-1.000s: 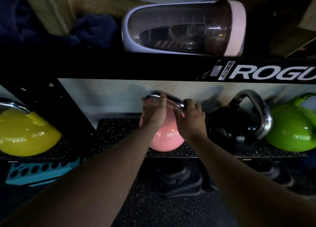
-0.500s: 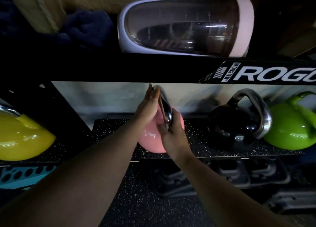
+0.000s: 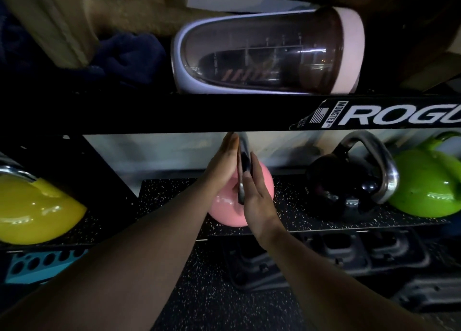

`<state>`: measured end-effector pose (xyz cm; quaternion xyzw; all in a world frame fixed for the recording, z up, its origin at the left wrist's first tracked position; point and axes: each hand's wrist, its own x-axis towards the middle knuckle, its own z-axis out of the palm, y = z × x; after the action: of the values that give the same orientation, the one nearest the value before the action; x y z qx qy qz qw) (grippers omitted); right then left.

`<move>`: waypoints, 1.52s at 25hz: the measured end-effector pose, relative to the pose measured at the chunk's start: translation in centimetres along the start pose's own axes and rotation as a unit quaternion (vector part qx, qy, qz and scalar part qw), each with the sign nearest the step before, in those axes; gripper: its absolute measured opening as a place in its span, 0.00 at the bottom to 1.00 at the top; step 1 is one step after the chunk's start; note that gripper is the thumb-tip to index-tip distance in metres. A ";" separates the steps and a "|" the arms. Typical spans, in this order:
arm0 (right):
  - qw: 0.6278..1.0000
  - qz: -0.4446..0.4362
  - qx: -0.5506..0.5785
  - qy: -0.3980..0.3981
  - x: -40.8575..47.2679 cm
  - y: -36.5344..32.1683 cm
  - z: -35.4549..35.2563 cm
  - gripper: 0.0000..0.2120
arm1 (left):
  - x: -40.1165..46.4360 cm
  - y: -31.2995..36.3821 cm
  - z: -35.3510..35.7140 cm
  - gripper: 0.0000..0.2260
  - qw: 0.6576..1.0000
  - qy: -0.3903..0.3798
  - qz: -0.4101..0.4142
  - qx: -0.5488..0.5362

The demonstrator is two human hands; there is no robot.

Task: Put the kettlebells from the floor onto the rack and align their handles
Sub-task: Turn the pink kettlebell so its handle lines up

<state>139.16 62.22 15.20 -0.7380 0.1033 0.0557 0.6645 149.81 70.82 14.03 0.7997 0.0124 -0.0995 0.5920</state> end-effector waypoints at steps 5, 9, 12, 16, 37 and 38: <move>0.999 -0.001 0.042 -0.015 0.4 0.3 0.2 0.23 | 0.0 0.0 0.5 0.24 1.000 0.010 -0.013 -0.027; 0.999 -0.004 0.031 -0.022 0.4 0.3 0.0 0.25 | 0.0 -0.1 0.6 0.26 0.999 0.023 -0.021 -0.017; 0.998 0.003 0.034 -0.047 0.5 0.5 -1.1 0.24 | -0.5 -0.1 1.0 0.27 1.000 0.021 -0.018 -0.012; 0.997 0.009 0.042 -0.059 0.7 0.4 -1.6 0.24 | -0.6 0.2 1.0 0.30 0.998 0.036 -0.037 -0.023; 0.997 0.010 0.039 -0.060 0.9 0.2 -2.2 0.26 | -0.4 -0.8 1.4 0.27 0.998 0.056 -0.017 -0.029; 0.997 0.011 0.040 -0.063 0.8 0.2 -2.2 0.26 | -0.4 -0.9 1.4 0.26 0.998 0.057 -0.014 -0.026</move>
<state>139.81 59.96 15.04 -0.7047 0.0715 0.1046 0.6981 149.14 69.78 12.89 0.7879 0.0596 -0.0619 0.6098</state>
